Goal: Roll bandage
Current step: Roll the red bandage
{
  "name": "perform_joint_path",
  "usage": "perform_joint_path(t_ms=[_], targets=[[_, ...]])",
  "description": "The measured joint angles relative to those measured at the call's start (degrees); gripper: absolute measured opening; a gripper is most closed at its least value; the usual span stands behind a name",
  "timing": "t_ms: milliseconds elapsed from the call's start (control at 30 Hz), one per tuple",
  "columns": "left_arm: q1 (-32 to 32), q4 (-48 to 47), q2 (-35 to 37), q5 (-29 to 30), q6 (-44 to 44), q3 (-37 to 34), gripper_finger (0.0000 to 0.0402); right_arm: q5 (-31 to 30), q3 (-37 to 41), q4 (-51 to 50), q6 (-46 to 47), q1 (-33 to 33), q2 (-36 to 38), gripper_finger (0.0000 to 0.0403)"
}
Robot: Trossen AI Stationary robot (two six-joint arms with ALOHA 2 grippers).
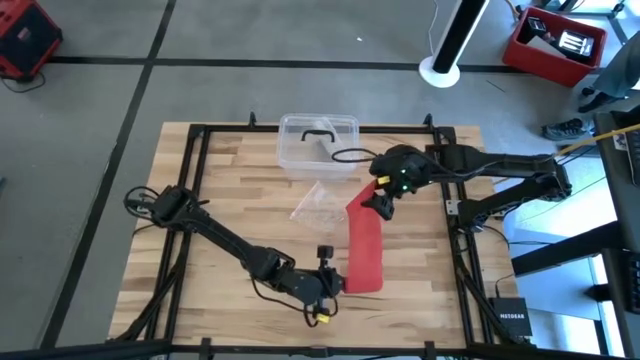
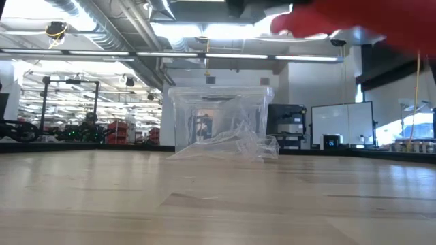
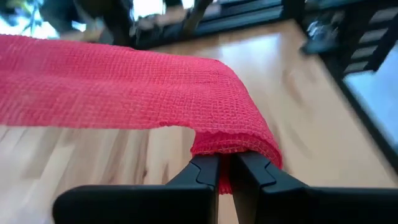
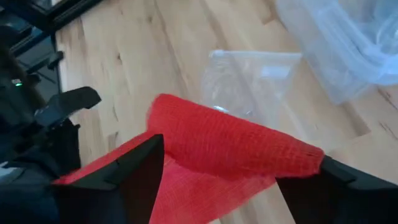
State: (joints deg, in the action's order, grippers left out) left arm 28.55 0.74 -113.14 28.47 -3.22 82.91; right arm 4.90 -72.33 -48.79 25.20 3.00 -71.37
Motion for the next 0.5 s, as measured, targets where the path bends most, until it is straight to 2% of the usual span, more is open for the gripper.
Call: perform_joint_path(t_ms=[233, 500], targets=[[-0.49, 1.7, 0.0, -0.05, 0.97, 0.02, 0.0013, -0.82, -5.54, -4.35, -0.23, 0.03, 0.42, 0.0287], [-2.02, -1.61, 0.0, -0.13, -4.19, -0.02, 0.0013, -2.39, -3.86, -9.77, -0.15, -0.03, 0.42, 0.0287]])
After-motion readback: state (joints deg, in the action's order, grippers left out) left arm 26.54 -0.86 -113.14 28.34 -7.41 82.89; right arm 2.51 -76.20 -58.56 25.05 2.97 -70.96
